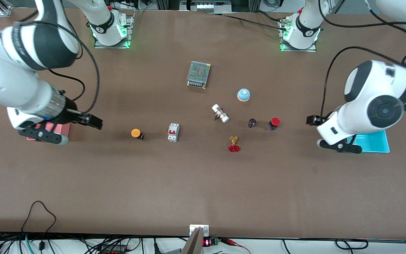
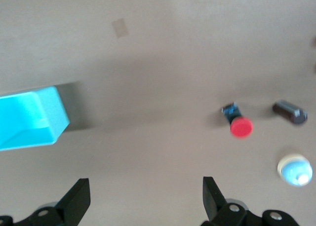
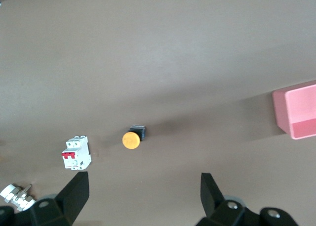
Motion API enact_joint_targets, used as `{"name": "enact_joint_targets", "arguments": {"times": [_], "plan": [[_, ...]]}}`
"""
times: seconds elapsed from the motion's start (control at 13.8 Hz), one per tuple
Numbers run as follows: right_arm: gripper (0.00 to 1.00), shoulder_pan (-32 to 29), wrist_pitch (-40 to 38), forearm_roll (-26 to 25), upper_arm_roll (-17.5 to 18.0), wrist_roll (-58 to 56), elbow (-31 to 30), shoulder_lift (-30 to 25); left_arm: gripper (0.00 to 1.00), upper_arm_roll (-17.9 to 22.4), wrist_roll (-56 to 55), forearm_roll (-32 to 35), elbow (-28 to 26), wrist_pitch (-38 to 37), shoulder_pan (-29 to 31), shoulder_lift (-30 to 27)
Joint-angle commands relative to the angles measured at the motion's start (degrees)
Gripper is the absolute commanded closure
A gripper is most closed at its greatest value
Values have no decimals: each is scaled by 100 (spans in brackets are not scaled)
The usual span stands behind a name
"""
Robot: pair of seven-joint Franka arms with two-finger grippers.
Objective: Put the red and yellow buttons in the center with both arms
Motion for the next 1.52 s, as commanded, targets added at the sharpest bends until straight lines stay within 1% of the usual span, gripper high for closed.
{"name": "enact_joint_targets", "arguments": {"times": [0.0, 0.14, 0.22, 0.29, 0.36, 0.43, 0.51, 0.58, 0.65, 0.72, 0.79, 0.87, 0.94, 1.08, 1.16, 1.3, 1.44], "plan": [[0, -271, -151, 21, 30, -117, -129, -234, 0, -170, 213, 68, 448, -822, -18, -271], [0, -509, -361, -14, 30, -178, -129, -279, 0, -258, 222, 51, 983, -1595, -9, -280], [0, -623, -528, -110, 13, -370, -120, -357, 0, -258, 231, 25, 1221, -1877, -18, -271], [0, -885, -547, -163, 56, -720, -128, -567, 0, -162, 457, -98, 1336, -2002, -79, -410], [0, -1114, -590, -155, 109, -1019, -129, -630, 0, -161, 755, -168, 1172, -2003, -18, -638], [0, -1325, -660, -163, 118, -1318, -137, -718, 0, -101, 1054, -378, 936, -1994, 0, -823], [0, -1492, -731, -181, 109, -1600, -146, -805, 0, 300, 1370, -676, 768, -1942, -96, -1068], [0, -1581, -853, -181, 66, -1872, -146, -893, 0, 852, 1556, -914, 514, -1802, -445, -1323], [0, -1617, -898, -181, -4, -2058, -155, -990, 0, 1302, 1619, -1090, 137, -1383, -718, -1613], [0, -1591, -951, -190, -153, -2077, -251, -1130, 0, 1646, 1637, -1353, -241, -848, -817, -1920], [0, -1582, -977, -207, -198, -2103, -373, -1245, 0, 1919, 1628, -1530, -819, -173, -1053, -2297], [0, -1582, -978, -234, -190, -2182, -514, -1342, 0, 2052, 1550, -1531, -1303, 391, -1168, -2640], [0, -1591, -882, -295, -190, -2296, -794, -1482, 0, 2062, 1471, -1540, -1525, 614, -1204, -2800], [0, -1582, -409, -488, -137, -2411, -1653, -2104, 0, 2211, 867, -1584, -1475, 607, -1397, -2776], [0, -1582, -319, -550, -102, -2411, -1893, -2299, 0, 2220, 611, -1584, -1440, 607, -1415, -2758], [0, -1599, -327, -550, -102, -2429, -2018, -2423, 0, 2229, 609, -1471, -1370, 572, -1494, -2758], [0, -1599, -362, -533, -128, -2499, -1983, -2441, 0, 2220, 609, -1059, -1020, 170, -1617, -2575]]}}
